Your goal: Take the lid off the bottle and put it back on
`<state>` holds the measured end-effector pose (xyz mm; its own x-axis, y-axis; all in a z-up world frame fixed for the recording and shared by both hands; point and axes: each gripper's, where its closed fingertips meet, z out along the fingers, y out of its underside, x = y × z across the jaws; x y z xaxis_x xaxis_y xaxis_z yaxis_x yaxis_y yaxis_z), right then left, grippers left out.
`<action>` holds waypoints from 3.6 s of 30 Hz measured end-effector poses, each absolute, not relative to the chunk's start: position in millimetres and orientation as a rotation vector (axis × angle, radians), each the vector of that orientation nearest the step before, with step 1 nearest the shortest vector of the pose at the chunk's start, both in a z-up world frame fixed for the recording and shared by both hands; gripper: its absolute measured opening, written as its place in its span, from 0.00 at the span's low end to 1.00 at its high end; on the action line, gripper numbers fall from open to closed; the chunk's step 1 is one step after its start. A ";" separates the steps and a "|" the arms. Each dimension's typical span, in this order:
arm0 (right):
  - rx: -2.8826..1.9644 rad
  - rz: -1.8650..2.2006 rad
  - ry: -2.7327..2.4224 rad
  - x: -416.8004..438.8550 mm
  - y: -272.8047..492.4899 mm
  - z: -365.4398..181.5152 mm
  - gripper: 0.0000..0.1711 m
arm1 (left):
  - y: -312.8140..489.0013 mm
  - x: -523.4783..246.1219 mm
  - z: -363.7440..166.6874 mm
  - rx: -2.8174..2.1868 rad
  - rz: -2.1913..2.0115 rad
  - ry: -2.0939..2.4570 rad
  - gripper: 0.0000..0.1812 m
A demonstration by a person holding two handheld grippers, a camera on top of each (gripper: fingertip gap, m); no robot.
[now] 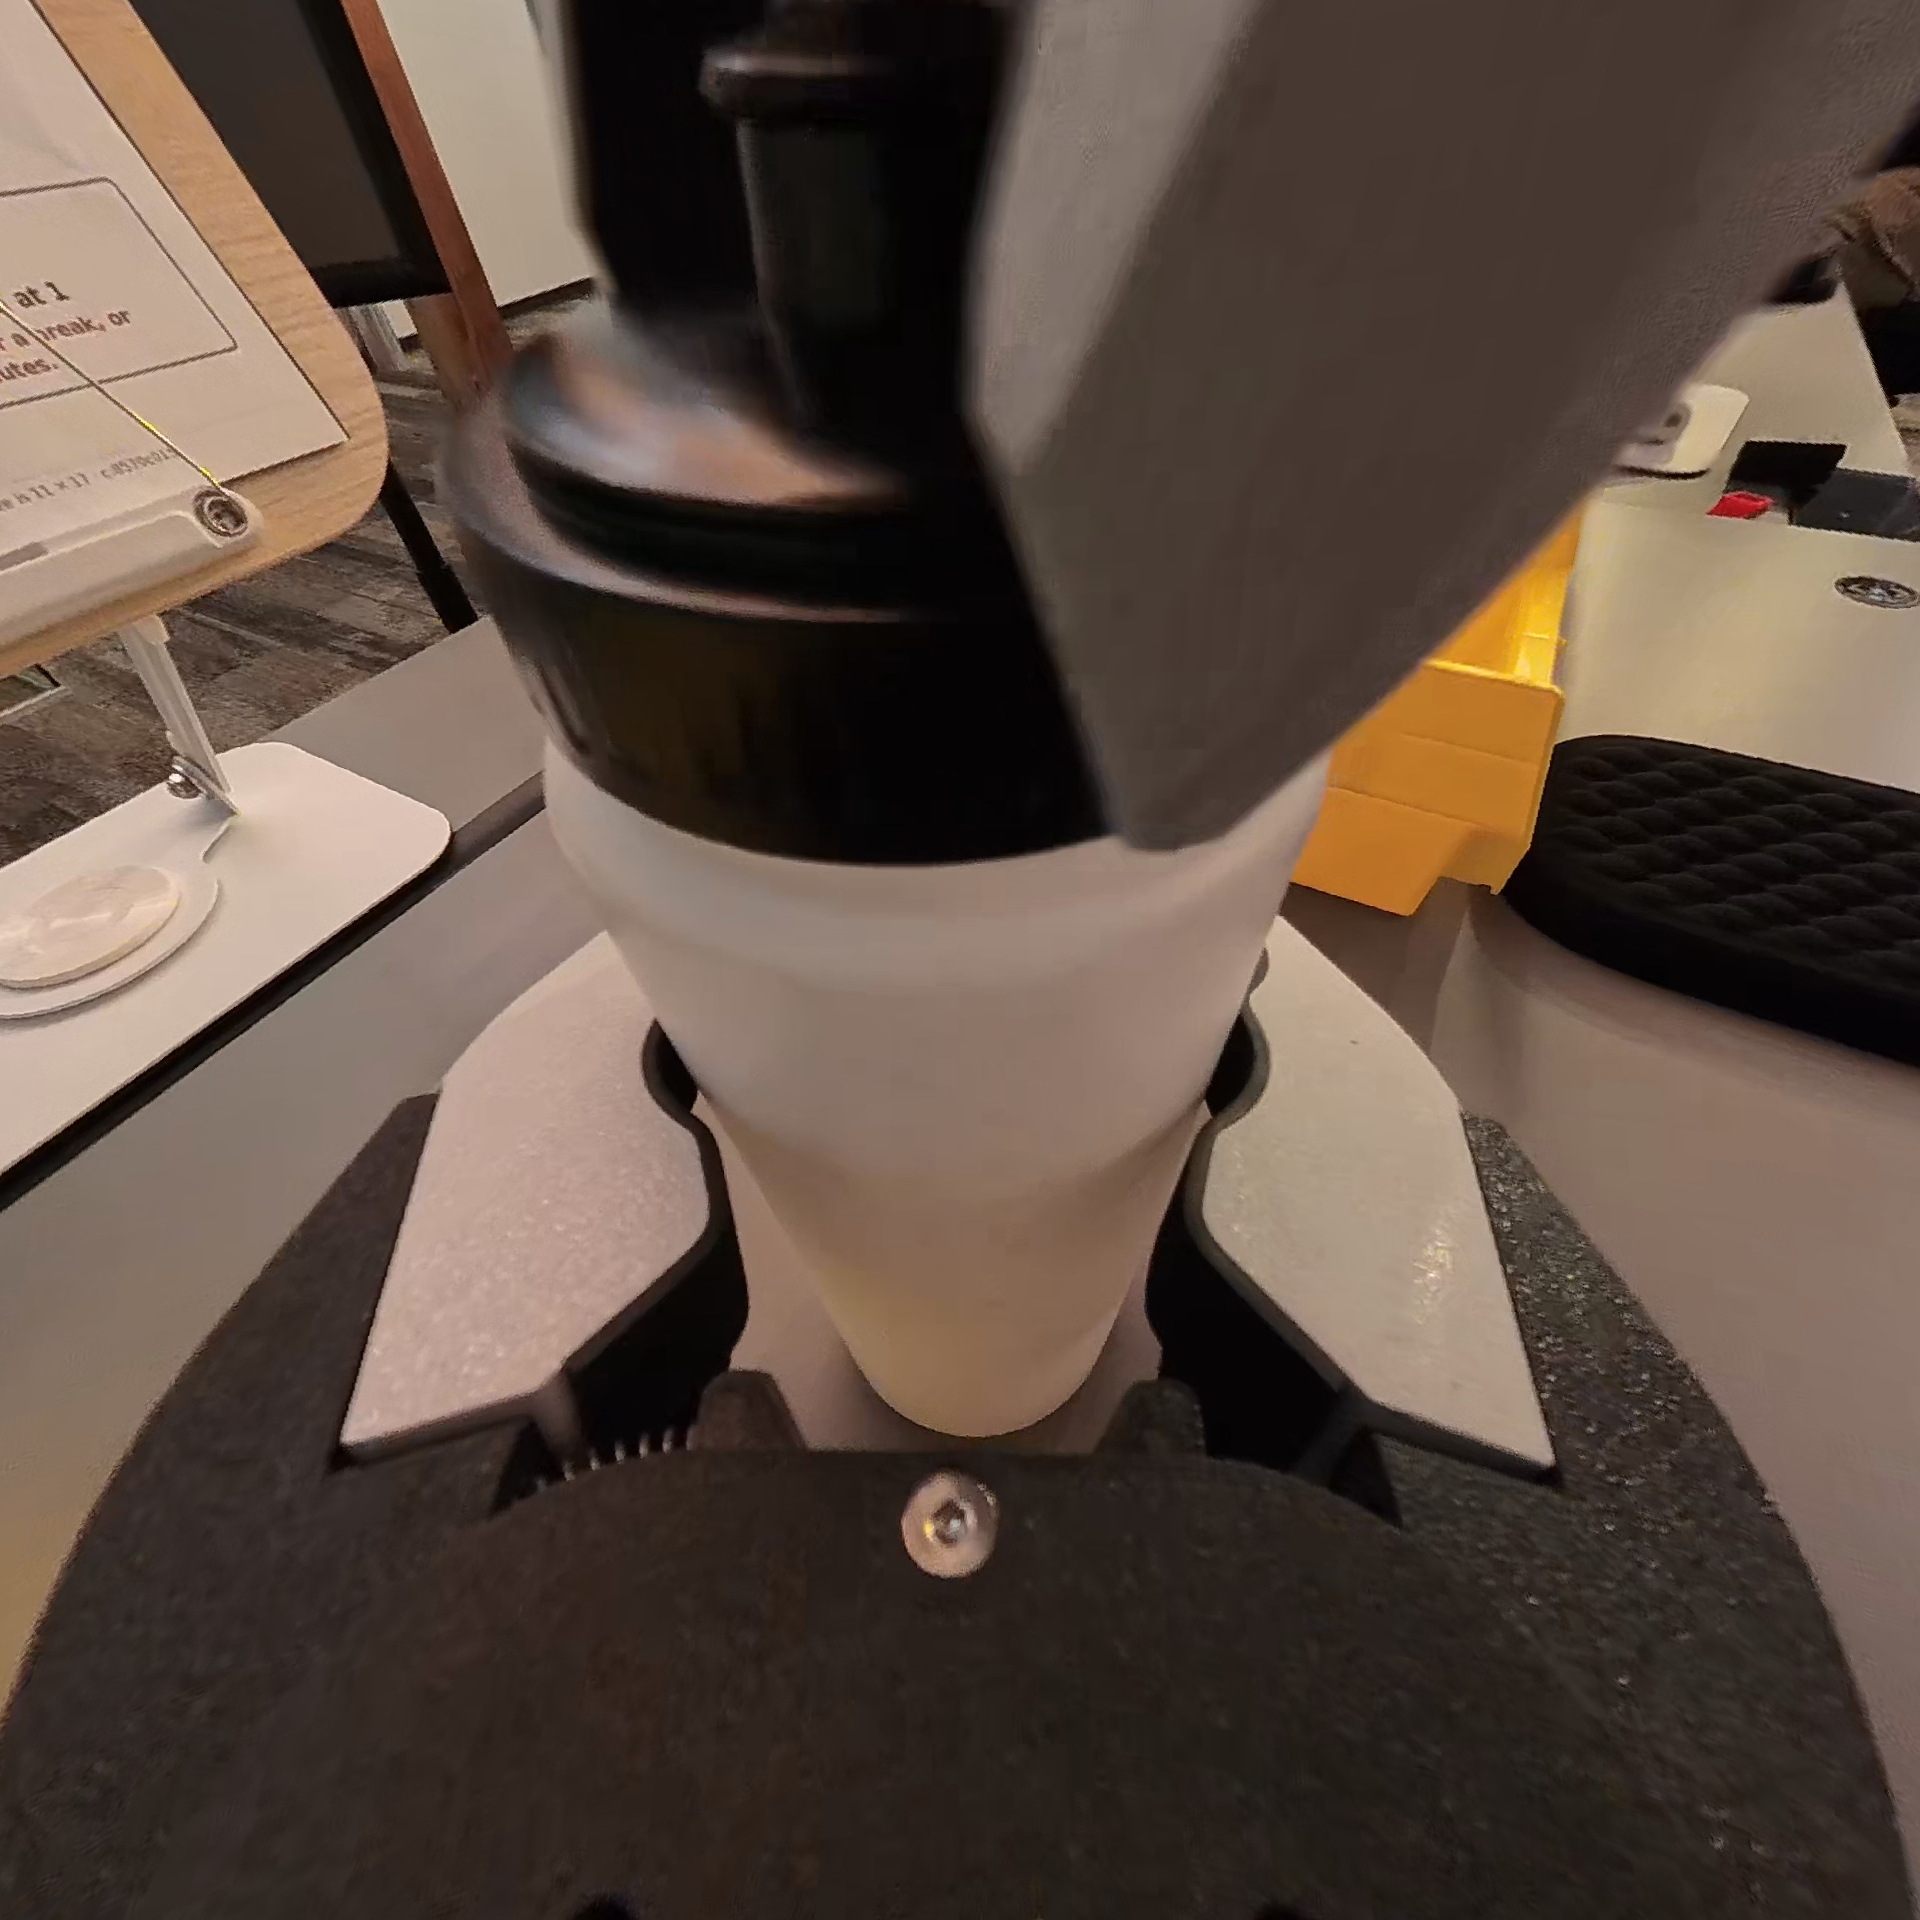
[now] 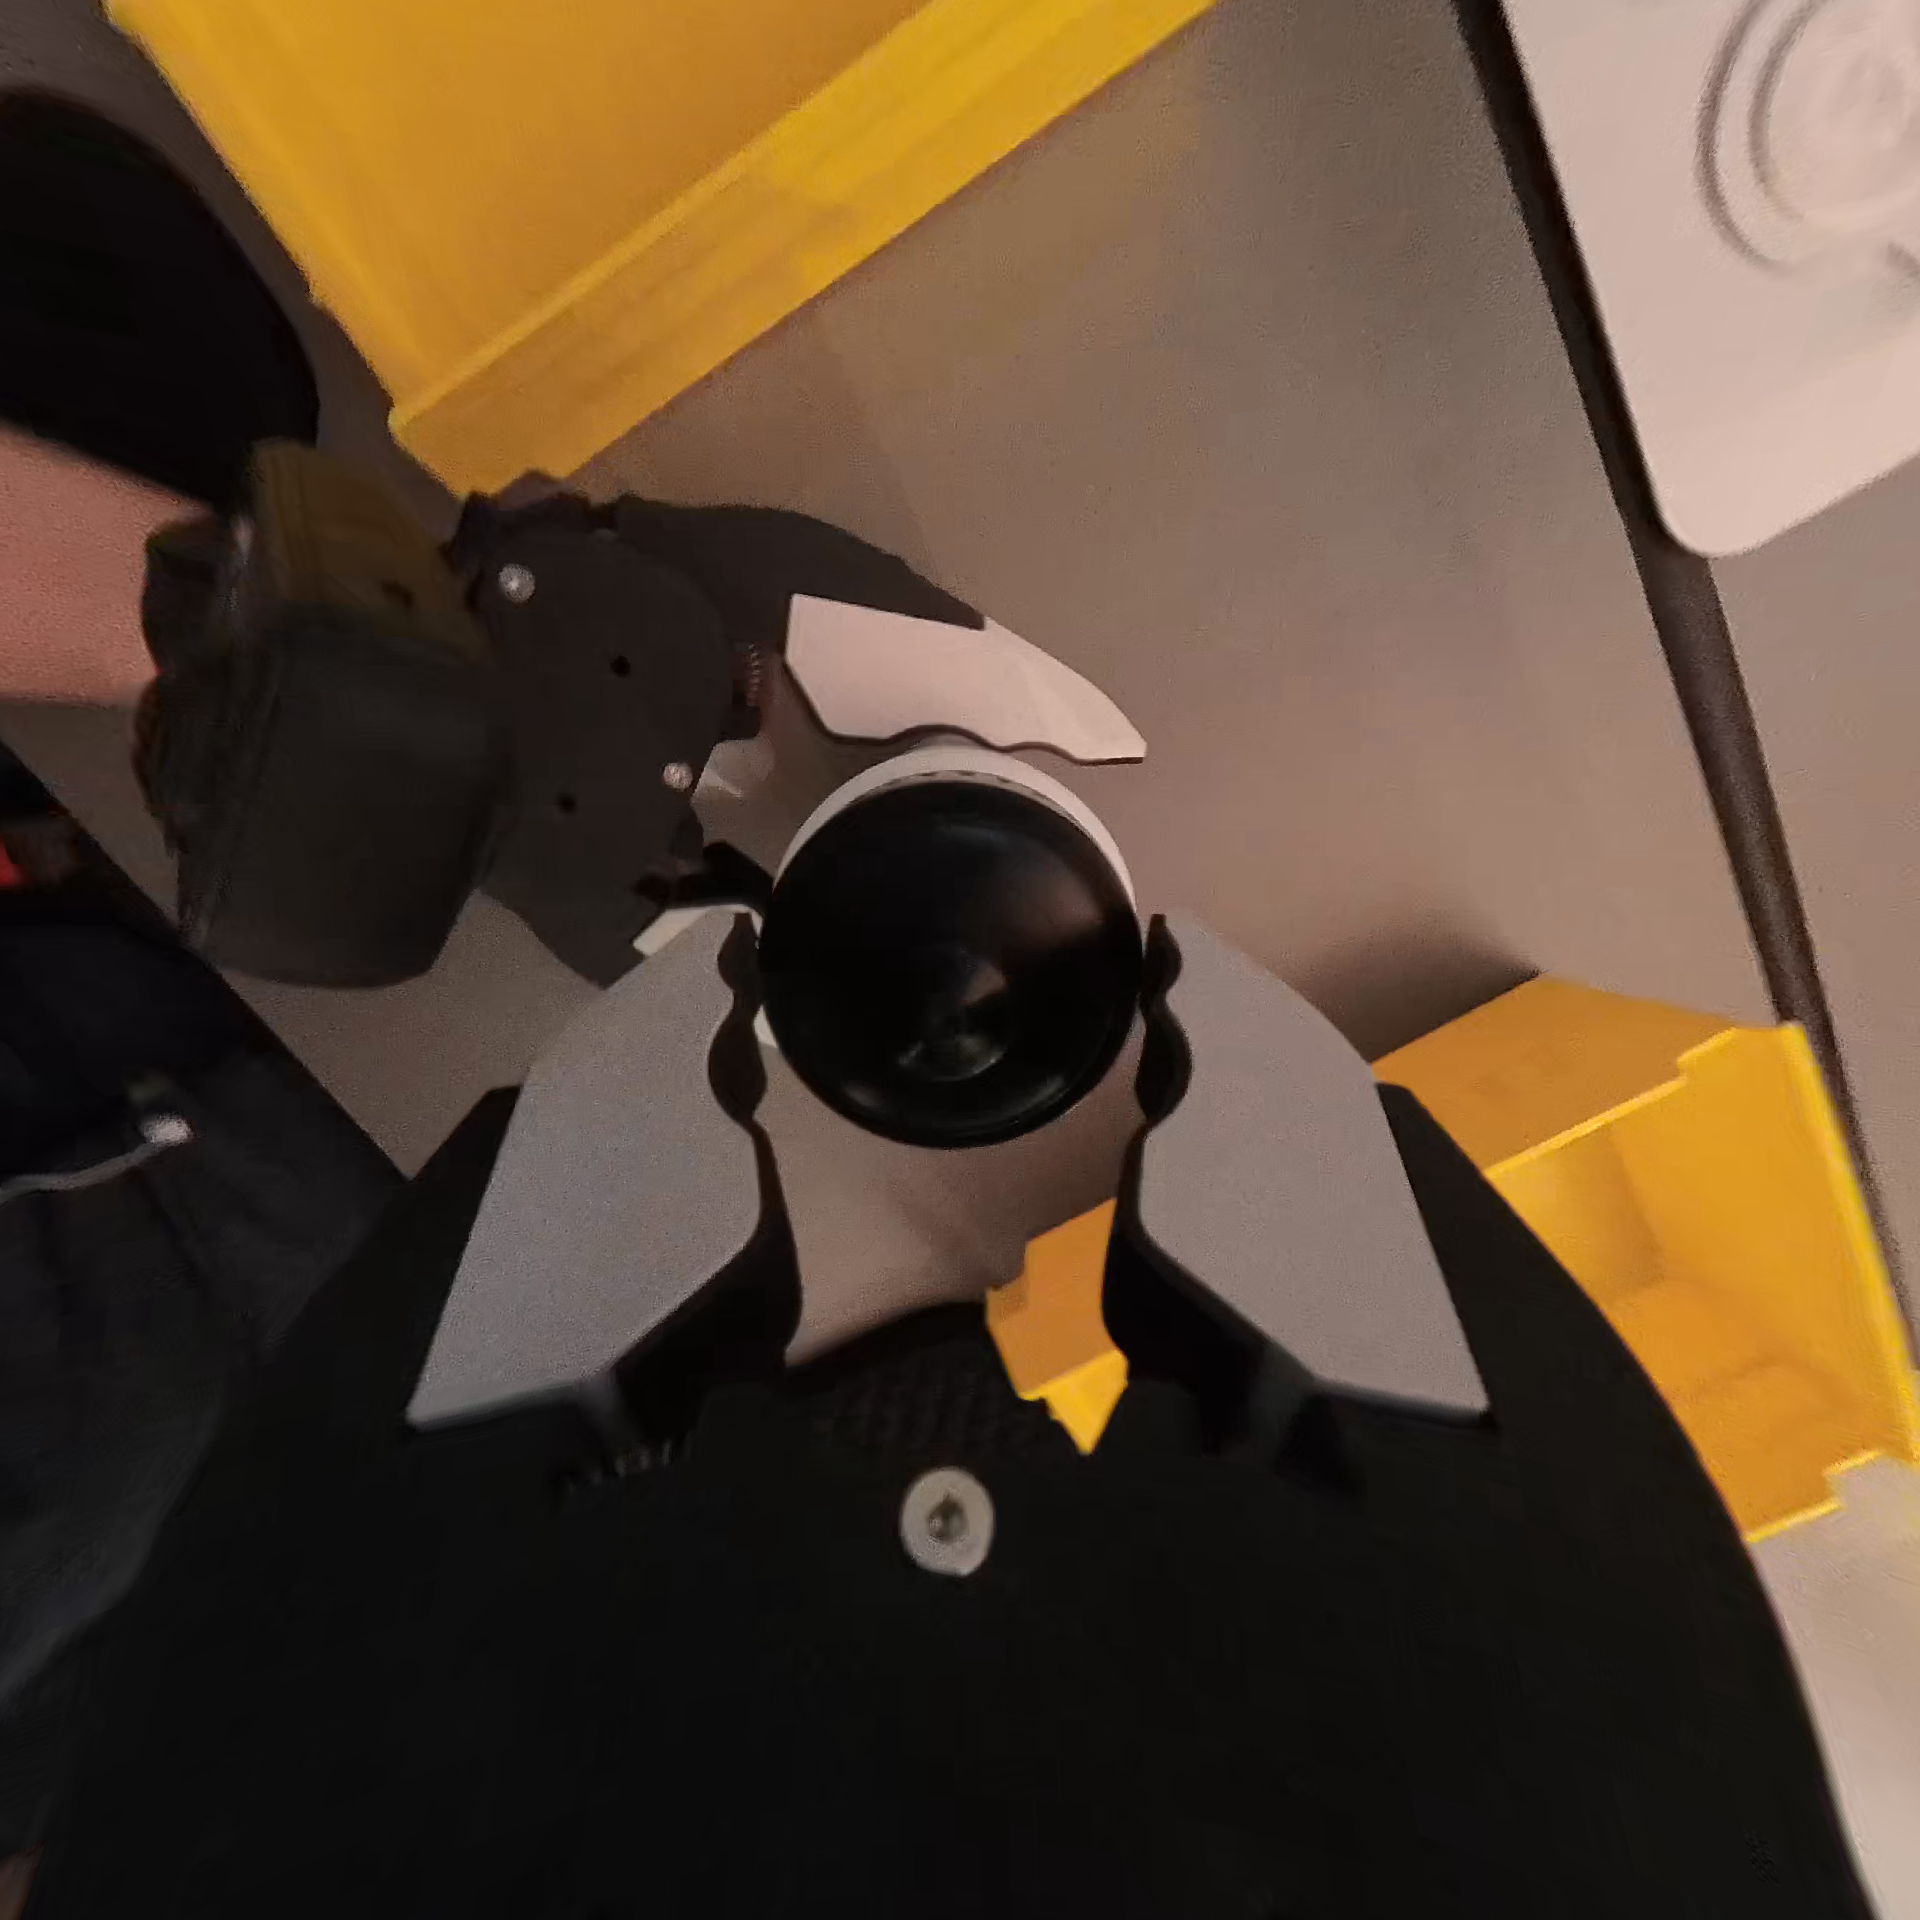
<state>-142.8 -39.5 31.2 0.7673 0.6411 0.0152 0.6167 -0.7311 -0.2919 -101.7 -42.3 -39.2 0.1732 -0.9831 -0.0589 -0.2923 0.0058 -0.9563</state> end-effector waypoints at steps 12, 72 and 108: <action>-2.659 0.068 -0.811 -138.4 -35.6 40.4 0.42 | -37.3 -103.0 -39.9 -1.518 -0.856 1.251 0.54; -2.567 -0.019 -1.514 -152.9 -27.0 38.3 0.46 | -27.3 -108.0 -37.9 -1.529 -0.832 1.165 0.54; -2.714 0.003 -1.171 -143.9 -29.5 32.4 0.47 | -21.1 -111.0 -38.7 -1.543 -0.814 1.163 0.54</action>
